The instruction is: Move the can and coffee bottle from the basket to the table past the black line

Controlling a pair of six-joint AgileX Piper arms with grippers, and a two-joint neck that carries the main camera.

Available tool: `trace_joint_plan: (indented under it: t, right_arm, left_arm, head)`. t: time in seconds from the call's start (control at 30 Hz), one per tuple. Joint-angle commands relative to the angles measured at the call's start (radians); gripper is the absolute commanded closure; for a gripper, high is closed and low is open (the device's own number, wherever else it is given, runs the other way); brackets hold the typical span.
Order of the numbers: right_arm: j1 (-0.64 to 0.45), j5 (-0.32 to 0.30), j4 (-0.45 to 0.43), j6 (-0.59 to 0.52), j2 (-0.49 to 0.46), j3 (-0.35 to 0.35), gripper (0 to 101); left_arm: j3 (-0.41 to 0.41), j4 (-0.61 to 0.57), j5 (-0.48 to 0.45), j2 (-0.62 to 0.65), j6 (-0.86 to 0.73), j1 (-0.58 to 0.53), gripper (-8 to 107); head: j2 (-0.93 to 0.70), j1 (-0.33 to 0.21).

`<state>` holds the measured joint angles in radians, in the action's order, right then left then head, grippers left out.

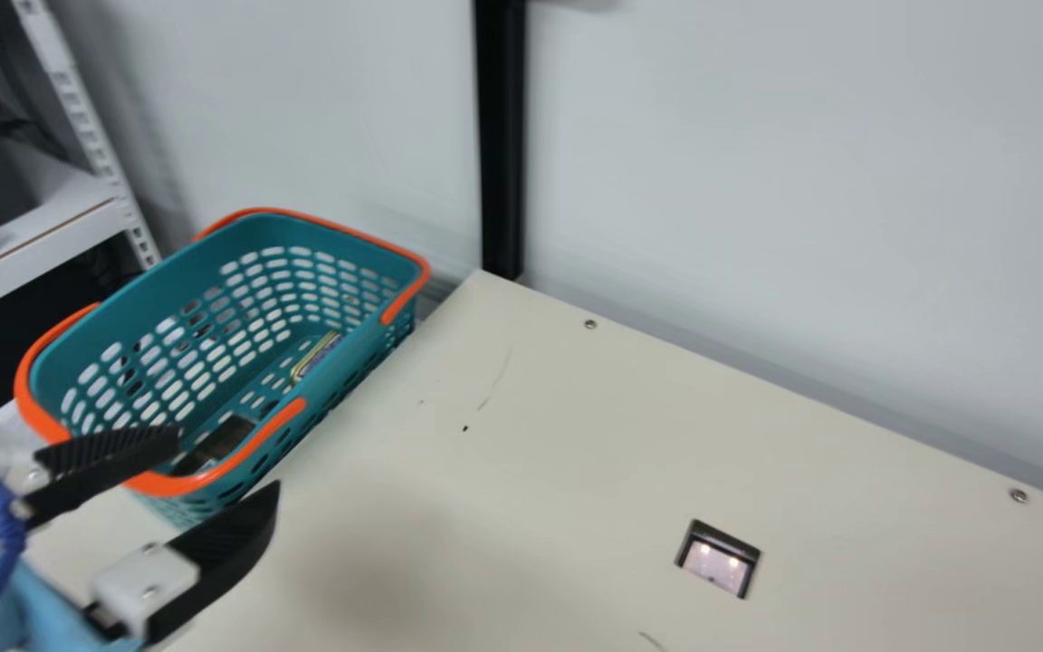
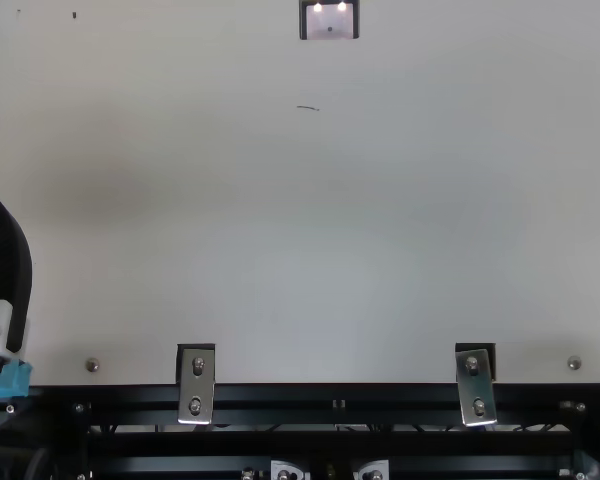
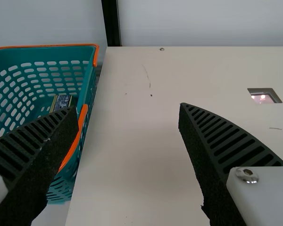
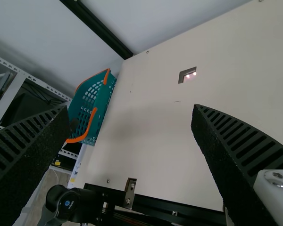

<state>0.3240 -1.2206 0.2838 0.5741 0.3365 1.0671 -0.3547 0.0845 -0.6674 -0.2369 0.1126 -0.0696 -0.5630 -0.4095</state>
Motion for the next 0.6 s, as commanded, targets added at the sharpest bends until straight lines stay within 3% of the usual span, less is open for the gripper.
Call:
trace_joint_plan:
  t: [0.0, 0.57]
  right_arm:
    - [0.000, 0.000, 0.000, 0.000, 0.000, 0.000, 0]
    - [0.000, 0.000, 0.000, 0.000, 0.000, 0.000, 0]
  left_arm:
    - [0.000, 0.000, 0.000, 0.000, 0.000, 0.000, 9]
    - [0.000, 0.000, 0.000, 0.000, 0.000, 0.000, 9]
  head:
    - [-0.037, -0.027]
    - [-0.048, -0.027]
